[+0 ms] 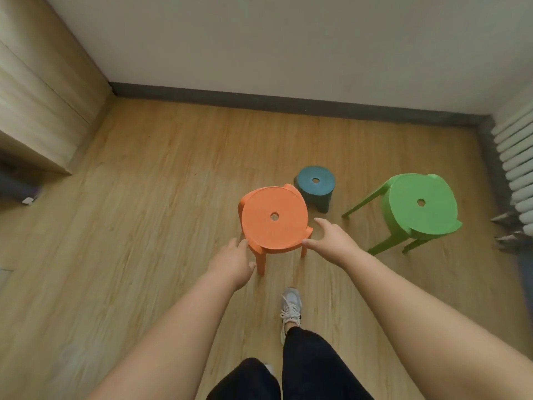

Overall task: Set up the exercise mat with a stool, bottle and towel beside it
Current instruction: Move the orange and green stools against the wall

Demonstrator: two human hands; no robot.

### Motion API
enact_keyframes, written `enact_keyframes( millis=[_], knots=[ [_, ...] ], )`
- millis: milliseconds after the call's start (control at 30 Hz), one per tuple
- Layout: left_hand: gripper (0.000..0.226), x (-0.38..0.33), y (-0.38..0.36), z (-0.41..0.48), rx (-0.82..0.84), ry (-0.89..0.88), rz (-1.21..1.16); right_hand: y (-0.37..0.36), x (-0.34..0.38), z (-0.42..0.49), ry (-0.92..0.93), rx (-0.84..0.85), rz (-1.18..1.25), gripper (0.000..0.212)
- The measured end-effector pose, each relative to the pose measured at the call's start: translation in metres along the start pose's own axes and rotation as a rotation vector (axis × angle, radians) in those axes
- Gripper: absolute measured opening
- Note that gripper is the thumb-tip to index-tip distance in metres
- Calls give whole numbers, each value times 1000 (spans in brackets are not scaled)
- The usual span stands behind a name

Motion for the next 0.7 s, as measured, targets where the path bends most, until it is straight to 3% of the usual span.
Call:
enact_keyframes(
  millis=[200, 467, 600, 700],
  knots=[
    [69, -2, -12, 98, 110, 7, -56, -10, -11, 100, -57, 39, 42, 83],
    [66, 22, -66, 214, 138, 216, -392, -66, -63, 218, -199, 59, 157, 100],
    [86, 40, -107, 259, 151, 373, -601, -96, -87, 272, -248, 47, 237, 101],
    [85, 49, -131, 283, 170, 414, -829, -113, -100, 300, -293, 52, 316, 96]
  ],
)
Point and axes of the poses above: each hand's wrist, its own z-axis towards the middle knuckle, its own y-axis out of the back of the hand, x = y × z, the point moved 5 cm from there along z, towards the middle knuckle, and after that the axes turned 2 degrees about z, right-handed, at the moved point
